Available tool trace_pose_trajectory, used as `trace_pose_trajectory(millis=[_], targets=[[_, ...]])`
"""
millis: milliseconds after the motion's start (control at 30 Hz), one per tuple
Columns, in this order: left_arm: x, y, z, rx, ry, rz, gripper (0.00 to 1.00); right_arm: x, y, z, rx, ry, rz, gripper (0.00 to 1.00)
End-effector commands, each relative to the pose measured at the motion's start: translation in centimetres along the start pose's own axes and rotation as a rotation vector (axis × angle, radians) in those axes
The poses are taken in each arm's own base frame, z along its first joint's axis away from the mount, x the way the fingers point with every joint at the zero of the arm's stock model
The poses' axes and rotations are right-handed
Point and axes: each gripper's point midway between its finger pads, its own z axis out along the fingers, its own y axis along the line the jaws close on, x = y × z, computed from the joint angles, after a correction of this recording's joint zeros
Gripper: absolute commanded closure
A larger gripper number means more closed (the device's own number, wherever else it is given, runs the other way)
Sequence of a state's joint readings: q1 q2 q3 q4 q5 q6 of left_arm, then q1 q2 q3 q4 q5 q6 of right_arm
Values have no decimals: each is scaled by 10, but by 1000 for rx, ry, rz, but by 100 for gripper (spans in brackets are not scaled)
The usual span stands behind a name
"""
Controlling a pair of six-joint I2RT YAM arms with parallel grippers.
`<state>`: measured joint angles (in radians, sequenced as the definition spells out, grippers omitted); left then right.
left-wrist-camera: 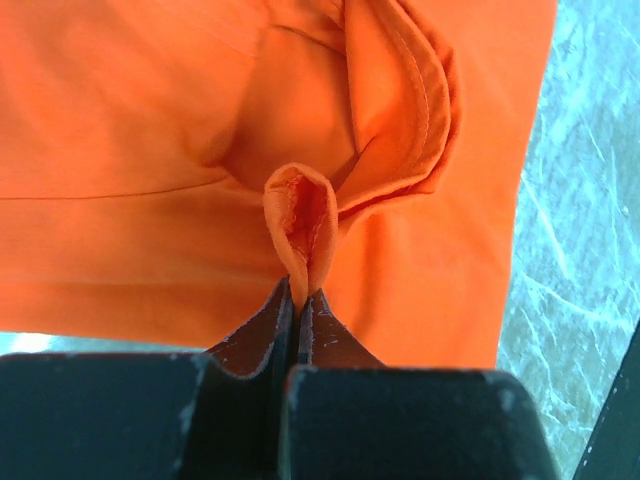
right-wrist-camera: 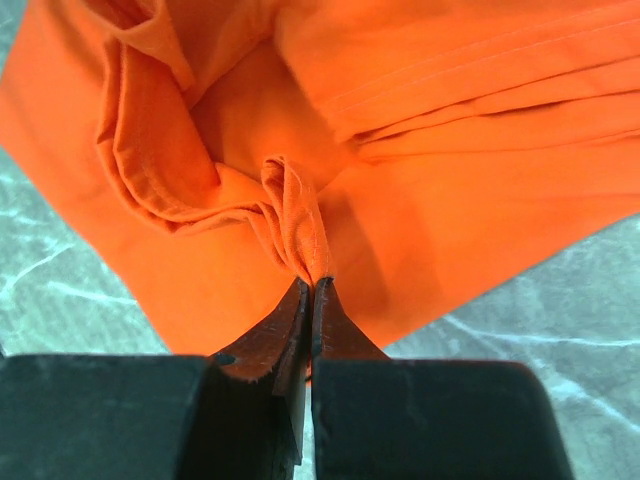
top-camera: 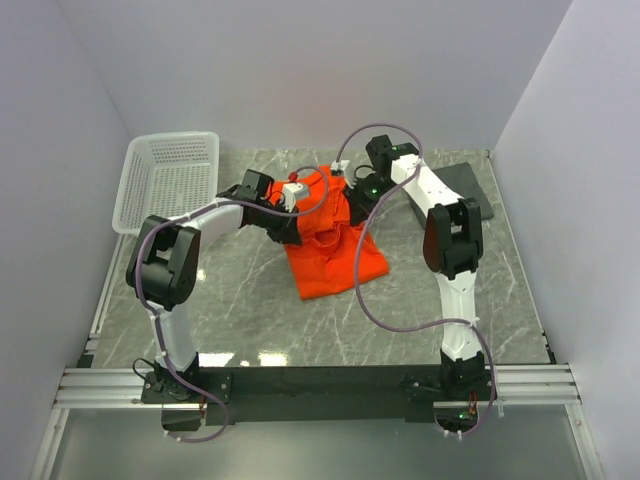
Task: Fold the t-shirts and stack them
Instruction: Fold the tshirt
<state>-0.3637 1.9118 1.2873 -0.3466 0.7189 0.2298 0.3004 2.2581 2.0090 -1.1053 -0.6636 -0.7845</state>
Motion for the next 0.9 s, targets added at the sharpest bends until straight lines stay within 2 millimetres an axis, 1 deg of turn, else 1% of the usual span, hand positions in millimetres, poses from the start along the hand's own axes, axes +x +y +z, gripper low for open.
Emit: trace_pose_trajectory(millis=[0,233,500,600,700,867], targets=[[-20,12,-7,-38,-39,18,99,-17,-16,-6,62,-46,3,100],[-27,27,-8,-68,-42,10,99,-21,-29,-6,119,-55,35,100],[-32,43,-10,-97,-49,-8,99,-36,-44,-9,184,-101,58,100],[-33,49,-10,-106,-51,-17,99,-38,-49,-8,196,-105,76,100],[-34,54,-10,-112,-57,-26,99,-38,-54,-5,211,-109,93,100],[-31,63,-5,-123,-35,-44,100,-42,-58,-3,229,-124,102,100]])
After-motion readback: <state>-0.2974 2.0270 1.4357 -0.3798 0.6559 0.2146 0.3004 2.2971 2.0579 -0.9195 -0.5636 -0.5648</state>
